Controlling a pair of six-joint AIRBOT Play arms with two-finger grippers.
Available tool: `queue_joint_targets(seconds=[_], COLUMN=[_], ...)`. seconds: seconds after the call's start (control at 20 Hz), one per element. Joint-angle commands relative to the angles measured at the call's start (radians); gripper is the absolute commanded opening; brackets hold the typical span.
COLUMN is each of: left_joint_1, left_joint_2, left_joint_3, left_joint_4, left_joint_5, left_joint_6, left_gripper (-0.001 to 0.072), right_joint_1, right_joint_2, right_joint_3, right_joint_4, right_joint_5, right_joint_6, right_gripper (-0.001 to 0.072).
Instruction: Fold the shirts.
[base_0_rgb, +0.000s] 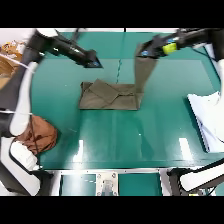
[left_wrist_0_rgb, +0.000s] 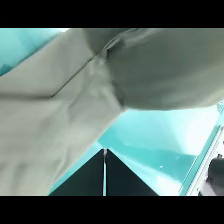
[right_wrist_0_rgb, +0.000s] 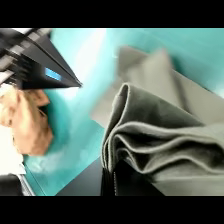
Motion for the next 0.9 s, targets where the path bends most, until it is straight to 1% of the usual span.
queue_joint_targets(seconds=[0.0, 0.1, 0.15, 0.2, 0.25, 0.3, 0.35, 0.4, 0.5, 0.55, 0.65, 0.7, 0.8, 0.85], left_joint_1=[0.148, 0.196, 0.215, 0.229, 0.241, 0.25, 0.256, 0.258, 0.257, 0.257, 0.257, 0.257, 0.257, 0.257], left_joint_2=[0.072, 0.077, 0.077, 0.077, 0.077, 0.077, 0.077, 0.077, 0.077, 0.077, 0.077, 0.077, 0.077, 0.077], left_joint_3=[0.008, 0.008, 0.008, 0.008, 0.008, 0.008, 0.008, 0.008, 0.008, 0.008, 0.008, 0.008, 0.008, 0.008], left_joint_4=[0.01, 0.01, 0.011, 0.011, 0.011, 0.012, 0.014, 0.016, 0.023, 0.023, 0.023, 0.023, 0.027, 0.034], left_joint_5=[-0.09, -0.105, -0.111, -0.114, -0.114, -0.114, -0.113, -0.114, -0.113, -0.112, -0.102, -0.101, -0.102, -0.102], left_joint_6=[0.003, 0.003, 0.003, 0.004, 0.004, 0.013, 0.022, 0.03, 0.037, 0.037, 0.037, 0.037, 0.037, 0.036], left_gripper=[0.0029, 0.0029, 0.0029, 0.0029, 0.0029, 0.0029, 0.0029, 0.0029, 0.0029, 0.0029, 0.0029, 0.0029, 0.0029, 0.0029], right_joint_1=[0.201, 0.311, 0.367, 0.42, 0.466, 0.495, 0.503, 0.493, 0.421, 0.365, 0.236, 0.171, 0.05, -0.002], right_joint_2=[-0.095, -0.194, -0.252, -0.304, -0.352, -0.383, -0.393, -0.389, -0.352, -0.33, -0.295, -0.284, -0.266, -0.256], right_joint_3=[0.0, 0.0, 0.0, 0.001, 0.001, 0.001, 0.001, 0.002, 0.002, 0.002, 0.002, 0.002, 0.001, 0.0], right_joint_4=[0.001, 0.004, 0.009, 0.013, 0.013, 0.013, 0.013, 0.012, 0.011, 0.01, 0.009, 0.003, -0.075, -0.156], right_joint_5=[-0.213, -0.344, -0.422, -0.498, -0.568, -0.612, -0.622, -0.601, -0.503, -0.439, -0.279, -0.196, -0.069, -0.037], right_joint_6=[0.021, 0.021, 0.02, 0.02, 0.02, 0.021, 0.021, 0.021, 0.037, 0.048, 0.058, 0.077, 0.136, 0.18], right_gripper=[0.0015, 0.0016, 0.0036, 0.0203, 0.0462, 0.0562, 0.0562, 0.056, 0.0541, 0.0421, 0.0048, 0.0015, 0.0014, 0.0014])
